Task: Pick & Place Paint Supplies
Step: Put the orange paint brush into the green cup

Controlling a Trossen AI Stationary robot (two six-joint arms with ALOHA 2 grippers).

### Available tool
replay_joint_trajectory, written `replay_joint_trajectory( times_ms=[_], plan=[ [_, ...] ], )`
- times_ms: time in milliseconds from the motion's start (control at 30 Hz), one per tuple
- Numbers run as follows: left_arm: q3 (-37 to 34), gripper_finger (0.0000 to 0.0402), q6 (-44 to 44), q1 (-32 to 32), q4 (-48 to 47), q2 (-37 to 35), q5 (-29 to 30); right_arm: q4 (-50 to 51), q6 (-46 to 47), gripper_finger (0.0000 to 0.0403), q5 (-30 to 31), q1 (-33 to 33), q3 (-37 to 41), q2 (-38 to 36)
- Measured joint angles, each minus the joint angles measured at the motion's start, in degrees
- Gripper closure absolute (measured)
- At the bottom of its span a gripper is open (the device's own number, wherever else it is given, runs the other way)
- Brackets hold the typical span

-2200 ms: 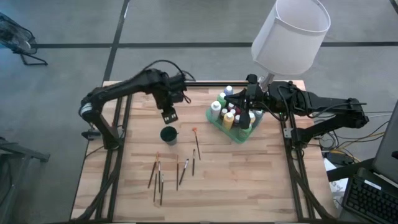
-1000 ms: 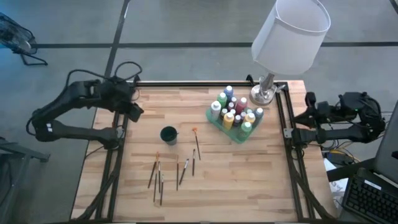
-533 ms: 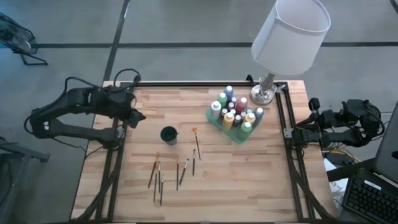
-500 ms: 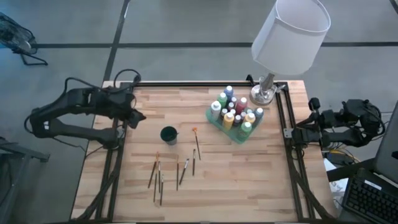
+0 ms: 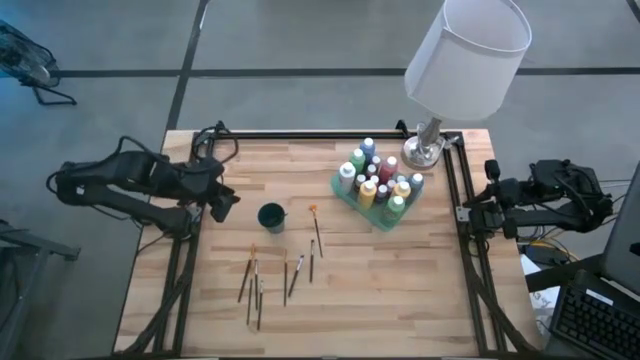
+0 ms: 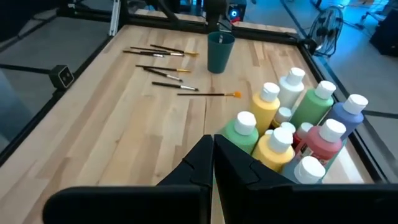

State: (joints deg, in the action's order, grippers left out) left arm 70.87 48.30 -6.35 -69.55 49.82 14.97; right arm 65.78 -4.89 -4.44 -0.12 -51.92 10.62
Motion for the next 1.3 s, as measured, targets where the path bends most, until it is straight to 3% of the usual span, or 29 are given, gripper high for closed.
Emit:
replay_joint_trajectory(
  times_ms=[233,400,733,1067,1300],
  plan=[
    [-0.23,0.0253,1.43,-5.38,-1.15,1.02,2.26,0.02,0.14,0.0394,-0.03,0.00,0.00,2.13],
    [-3.70,0.0253,11.80,-10.91,-1.99,1.05,5.41,-0.02,-0.03,0.0394,0.05,0.00,-0.02,2.77],
    [-14.58,0.0253,28.43,-21.14,1.06,5.83,5.50,0.00,0.48,0.0394,-0.03,0.00,-0.02,2.96],
    [-20.67,0.0252,35.23,-21.94,2.63,8.92,5.41,0.00,0.10,0.0394,0.01,0.00,-0.02,2.94],
    [-24.45,0.0249,37.60,-21.86,9.48,9.09,5.72,0.00,0.29,0.0394,0.00,0.00,-0.02,2.94]
  ],
)
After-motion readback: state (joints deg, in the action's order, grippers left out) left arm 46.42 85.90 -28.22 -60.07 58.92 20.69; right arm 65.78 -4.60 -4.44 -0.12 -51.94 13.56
